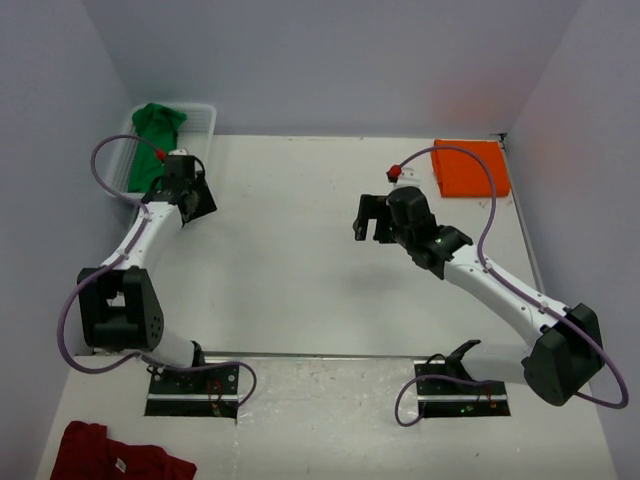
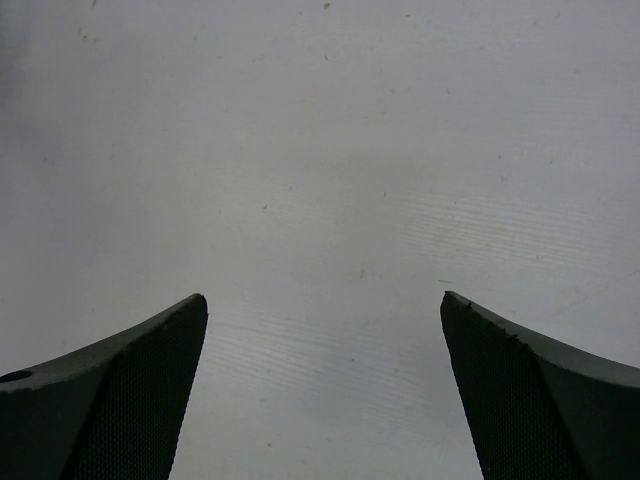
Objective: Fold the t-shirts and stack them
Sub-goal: Grab crumpled tshirt from bin with the left arm
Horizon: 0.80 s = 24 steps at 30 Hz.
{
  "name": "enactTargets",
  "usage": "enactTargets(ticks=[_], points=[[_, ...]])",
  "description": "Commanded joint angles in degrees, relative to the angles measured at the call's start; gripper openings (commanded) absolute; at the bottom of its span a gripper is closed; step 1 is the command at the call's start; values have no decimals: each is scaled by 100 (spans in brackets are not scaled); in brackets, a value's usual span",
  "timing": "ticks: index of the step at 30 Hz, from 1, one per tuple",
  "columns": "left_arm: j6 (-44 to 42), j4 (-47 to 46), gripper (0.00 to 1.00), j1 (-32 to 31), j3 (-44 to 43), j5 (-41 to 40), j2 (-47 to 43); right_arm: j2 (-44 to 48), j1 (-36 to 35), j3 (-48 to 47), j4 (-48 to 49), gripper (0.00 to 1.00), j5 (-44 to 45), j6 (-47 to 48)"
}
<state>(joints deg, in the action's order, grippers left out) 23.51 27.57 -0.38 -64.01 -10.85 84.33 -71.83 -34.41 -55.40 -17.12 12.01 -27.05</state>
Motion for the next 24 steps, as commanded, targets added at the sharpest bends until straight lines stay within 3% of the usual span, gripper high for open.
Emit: enactTargets(ticks=[1,9,15,24], points=[[101,-261,52,38,-533,180,442,64,-57,-85,192,99,-129,42],[233,-165,46,232,-1026,-618,1067,64,-65,-24,227,99,-137,86],[172,-384,46,258,-754,-1549,778,-59,-57,-41,218,99,-146,95],[145,-217,44,583,-1026,-1604,1129,-112,-65,-42,218,99,-226,94]])
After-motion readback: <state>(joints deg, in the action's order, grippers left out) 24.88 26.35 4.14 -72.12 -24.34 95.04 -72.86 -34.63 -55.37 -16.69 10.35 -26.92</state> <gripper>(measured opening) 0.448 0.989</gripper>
